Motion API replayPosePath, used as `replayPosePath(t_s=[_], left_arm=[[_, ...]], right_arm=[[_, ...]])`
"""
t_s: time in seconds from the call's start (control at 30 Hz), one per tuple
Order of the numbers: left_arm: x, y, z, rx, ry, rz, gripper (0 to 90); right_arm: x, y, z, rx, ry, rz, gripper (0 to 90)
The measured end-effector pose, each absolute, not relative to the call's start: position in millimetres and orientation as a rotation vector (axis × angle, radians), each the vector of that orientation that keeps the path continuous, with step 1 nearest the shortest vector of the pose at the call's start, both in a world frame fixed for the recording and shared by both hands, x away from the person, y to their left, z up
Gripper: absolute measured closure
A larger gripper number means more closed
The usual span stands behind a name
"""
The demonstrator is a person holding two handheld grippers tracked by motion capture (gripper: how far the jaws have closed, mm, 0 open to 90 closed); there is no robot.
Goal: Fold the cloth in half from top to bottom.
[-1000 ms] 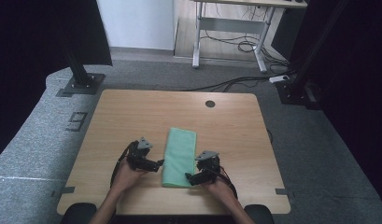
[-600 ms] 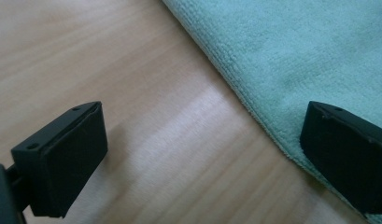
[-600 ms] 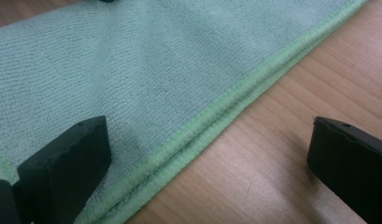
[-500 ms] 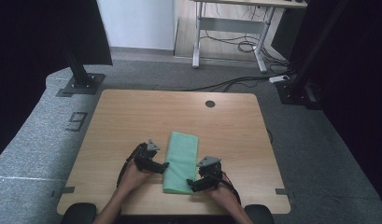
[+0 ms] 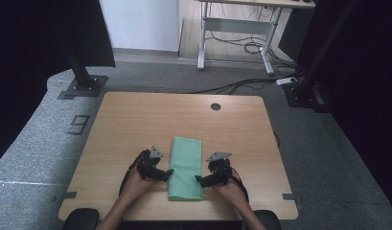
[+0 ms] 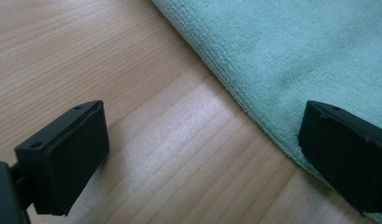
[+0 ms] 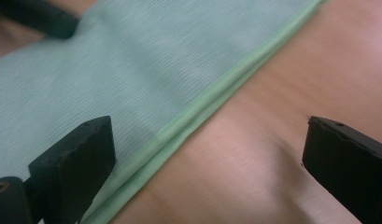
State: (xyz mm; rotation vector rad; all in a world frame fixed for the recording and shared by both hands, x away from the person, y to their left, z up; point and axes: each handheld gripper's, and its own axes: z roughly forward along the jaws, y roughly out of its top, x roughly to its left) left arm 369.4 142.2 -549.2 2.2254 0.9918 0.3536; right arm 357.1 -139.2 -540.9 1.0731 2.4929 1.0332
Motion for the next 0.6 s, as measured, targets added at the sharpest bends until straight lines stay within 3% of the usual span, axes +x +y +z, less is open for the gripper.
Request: replayPosePath(t_s=[0.33,0.6], left_arm=[[366,142,-549,2.234,0.979,0.349,2.1],[366,142,-549,2.234,0.979,0.349,2.1]], right_arm=[[402,-139,-524,1.111,2.438,1.039,15.5],[434,-128,-518,1.08,2.457,1.045,41.0]])
